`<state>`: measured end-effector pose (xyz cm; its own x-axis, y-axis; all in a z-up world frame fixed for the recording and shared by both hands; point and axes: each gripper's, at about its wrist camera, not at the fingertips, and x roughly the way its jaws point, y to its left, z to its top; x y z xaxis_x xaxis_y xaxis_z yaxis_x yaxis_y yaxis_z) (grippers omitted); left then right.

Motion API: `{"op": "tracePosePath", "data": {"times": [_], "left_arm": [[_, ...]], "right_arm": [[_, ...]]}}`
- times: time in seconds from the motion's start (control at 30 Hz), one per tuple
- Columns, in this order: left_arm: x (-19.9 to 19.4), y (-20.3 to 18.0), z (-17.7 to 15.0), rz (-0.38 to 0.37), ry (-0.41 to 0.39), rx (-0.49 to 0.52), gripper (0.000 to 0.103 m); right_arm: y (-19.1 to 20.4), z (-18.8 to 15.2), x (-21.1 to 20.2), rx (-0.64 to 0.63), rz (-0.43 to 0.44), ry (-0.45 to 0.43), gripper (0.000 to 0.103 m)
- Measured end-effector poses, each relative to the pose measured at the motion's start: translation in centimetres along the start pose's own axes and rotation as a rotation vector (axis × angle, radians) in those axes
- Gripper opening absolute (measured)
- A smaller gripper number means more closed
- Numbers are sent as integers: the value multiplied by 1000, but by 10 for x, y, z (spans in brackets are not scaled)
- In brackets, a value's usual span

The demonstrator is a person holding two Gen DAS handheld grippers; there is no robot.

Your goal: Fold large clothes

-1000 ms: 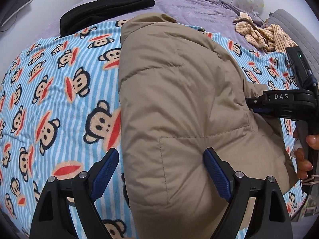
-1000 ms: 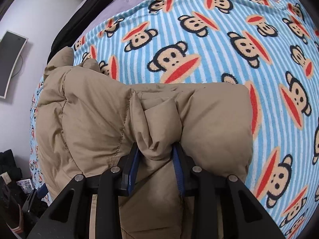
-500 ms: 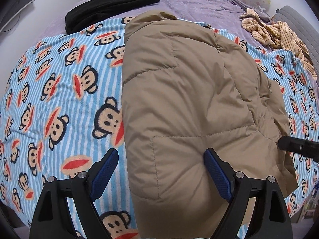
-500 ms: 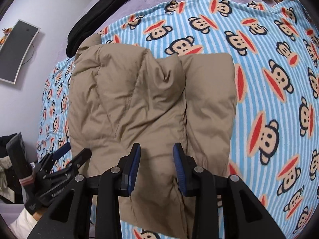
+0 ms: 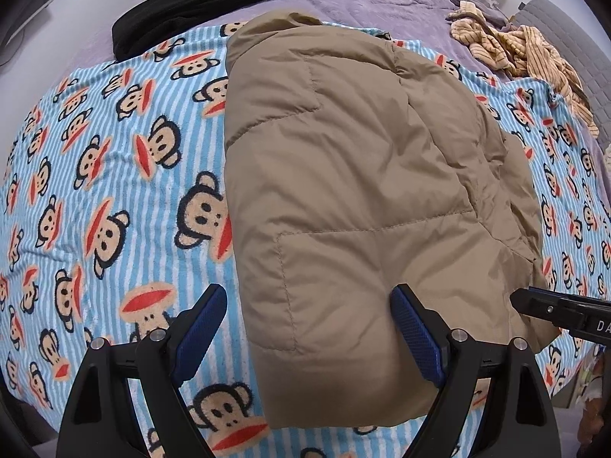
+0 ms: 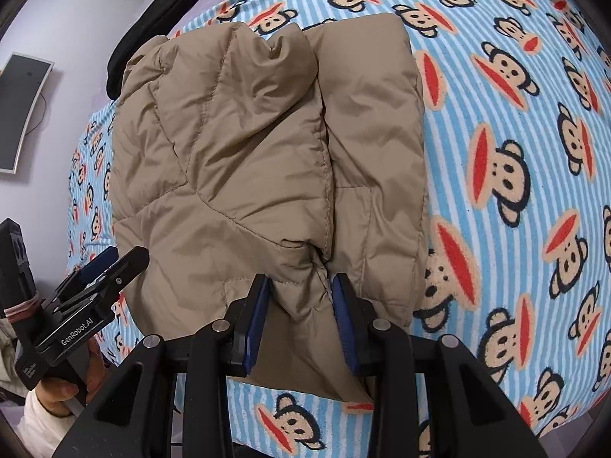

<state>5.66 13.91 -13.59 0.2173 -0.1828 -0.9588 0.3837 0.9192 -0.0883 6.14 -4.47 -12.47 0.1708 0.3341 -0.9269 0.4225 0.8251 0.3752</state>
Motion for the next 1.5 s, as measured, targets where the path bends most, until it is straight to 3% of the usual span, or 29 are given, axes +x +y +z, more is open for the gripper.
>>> {"op": "tracePosePath", "data": {"times": [0.47,0.97,1.23,1.27,1.5], "left_arm": [[-51,-30,-22,48,-47,-36,89],[-112,-80,-85,50,-70,-109,89],[-125,-64,-84,65,-78,-62,89],[-126,-60,-81,76,-77,-50,102],[-137,-27,-63,111,-101,8,103]], "right_arm": [[-8,-17,-38,-53,65,-1,42],[-23,-53,-87,-155,95,-4,51],[-15,-64,-97,-152,76,-36,52],[-12,-64,-98,-146,75,-47,52],[21,-63,-96,-102,69,-97,57]]}}
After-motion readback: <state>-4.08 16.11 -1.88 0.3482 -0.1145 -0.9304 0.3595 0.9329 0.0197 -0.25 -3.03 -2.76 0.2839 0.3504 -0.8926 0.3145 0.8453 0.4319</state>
